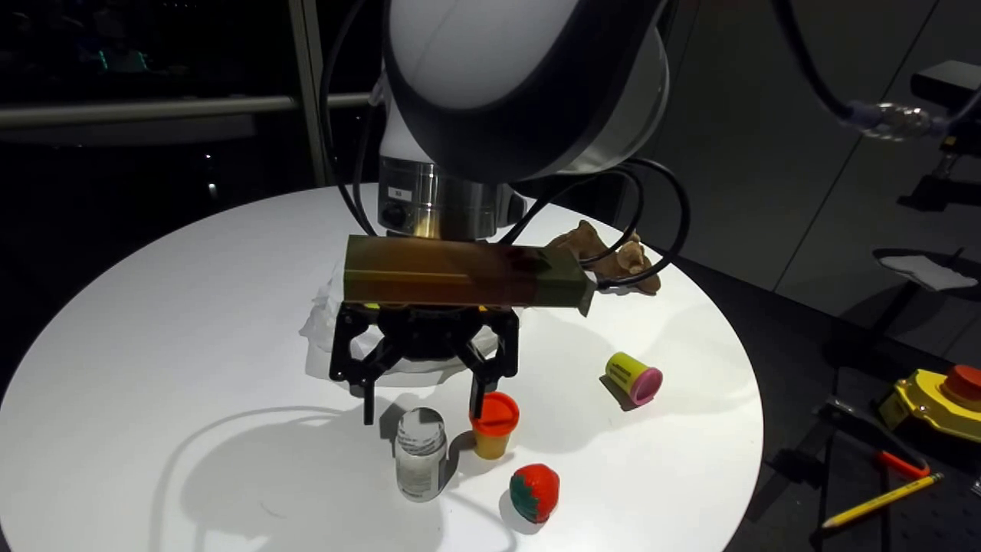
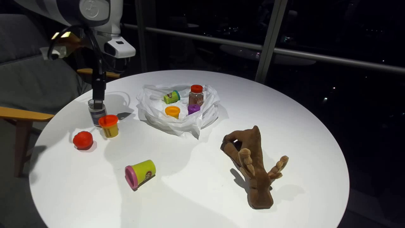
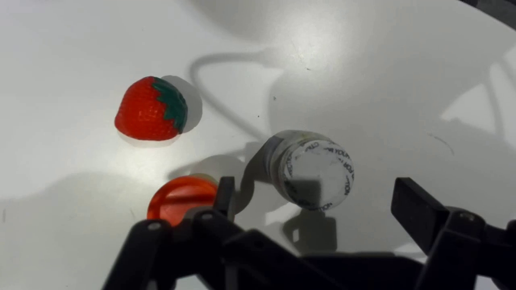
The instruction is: Put the objects on the table in the plastic
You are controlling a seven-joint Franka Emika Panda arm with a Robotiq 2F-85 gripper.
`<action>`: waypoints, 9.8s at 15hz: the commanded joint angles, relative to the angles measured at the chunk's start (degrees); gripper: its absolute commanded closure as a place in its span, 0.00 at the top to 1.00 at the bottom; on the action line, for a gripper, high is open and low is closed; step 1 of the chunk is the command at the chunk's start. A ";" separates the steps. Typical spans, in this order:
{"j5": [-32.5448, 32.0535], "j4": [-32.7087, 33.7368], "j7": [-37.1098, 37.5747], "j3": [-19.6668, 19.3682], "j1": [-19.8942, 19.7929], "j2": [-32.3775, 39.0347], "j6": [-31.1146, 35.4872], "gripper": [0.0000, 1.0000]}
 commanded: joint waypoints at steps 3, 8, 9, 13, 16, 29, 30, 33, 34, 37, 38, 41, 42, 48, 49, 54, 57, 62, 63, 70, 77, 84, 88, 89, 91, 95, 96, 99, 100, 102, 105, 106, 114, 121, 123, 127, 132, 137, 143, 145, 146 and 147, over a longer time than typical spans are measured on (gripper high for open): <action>1.09 -0.83 -2.56 0.56 -0.05 -0.58 0.61 0.58; 1.39 -0.67 -3.47 0.83 0.03 -0.28 0.17 0.20; 1.44 -0.69 -3.67 0.87 -0.03 -0.45 0.00 0.19; 0.11 0.74 -2.52 -0.54 -0.34 -3.50 -3.95 0.19; -4.75 3.85 0.59 -4.28 0.10 -6.46 -7.24 0.19; -6.12 22.99 2.13 -9.93 -4.94 10.18 -1.73 0.19; -6.51 24.50 2.68 -10.70 -4.74 11.55 -1.08 0.19; -7.46 29.44 3.79 -12.77 -4.39 15.47 0.34 0.19; -7.54 31.06 4.19 -13.23 -4.40 16.67 0.42 0.19; -7.68 34.80 4.43 -13.76 -4.55 19.68 -0.48 0.19; -7.59 35.79 4.34 -13.70 -4.62 20.43 -0.79 0.19; -7.27 38.56 4.03 -13.51 -4.85 22.34 -1.44 0.69; -7.41 39.31 4.20 -13.75 -4.75 22.73 -1.30 0.70; -6.94 40.77 5.22 -13.83 -4.95 20.96 -0.29 1.00; -6.66 40.37 5.31 -13.59 -5.07 19.99 -0.10 1.00; -2.02 31.97 -3.99 -6.23 -8.16 10.35 -6.71 0.99; -0.13 22.77 -8.79 -3.74 -7.86 3.18 -11.23 1.00; -2.50 7.42 -11.12 -3.93 -5.07 -4.14 -13.71 1.00; -2.76 4.03 -11.62 -3.87 -4.48 -4.95 -11.89 1.00; -3.32 -8.43 -11.98 -3.54 -2.10 -6.52 -0.70 1.00; -3.38 -11.54 -12.04 -3.84 -1.95 -5.56 7.00 1.00; -1.39 -11.64 -12.64 -2.97 -2.54 -4.62 8.81 1.00; 1.14 -11.38 -13.75 -2.01 -3.03 -4.47 8.58 1.00; 1.96 -11.39 -14.27 -1.64 -3.15 -4.45 8.42 1.00; 3.58 -11.32 -15.34 -0.82 -3.29 -4.23 8.33 1.00; 5.05 -11.08 -16.17 -0.05 -2.85 -3.79 8.35 1.00; 4.95 -11.03 -16.12 -0.10 -2.68 -3.62 8.39 1.00; 3.02 -11.01 -14.87 -1.31 -1.80 -3.19 8.47 0.96; 2.68 -11.01 -14.67 -1.57 -1.69 -3.02 8.40 0.94; 1.95 -10.88 -14.45 -2.12 -1.48 -2.52 8.48 0.91; -0.05 -10.24 -13.92 -3.28 -0.85 -1.50 8.60 0.82; -0.50 -10.00 -13.92 -3.48 -0.79 -1.25 8.44 0.68; -0.08 -11.09 -13.99 -3.54 -1.99 -7.53 5.49 0.28; -3.49 -3.37 -10.50 -8.13 -3.78 -9.15 7.69 0.28; -3.10 -0.16 -10.83 -8.28 -4.57 -6.30 8.04 0.28; -2.62 6.08 -10.60 -8.59 -5.16 -0.13 7.99 0.28; -5.08 13.13 -8.56 -11.38 -3.69 8.27 7.99 0.28; -5.21 18.44 -8.39 -11.85 -3.55 14.03 6.78 0.28; -5.57 19.88 -7.58 -12.92 -2.65 14.10 7.62 0.79; -5.60 18.28 -7.30 -13.40 -2.36 12.24 8.44 0.92; -5.57 17.42 -7.14 -13.59 -2.22 11.23 8.89 1.00; -5.60 16.09 -7.00 -13.83 -2.06 9.75 9.73 1.00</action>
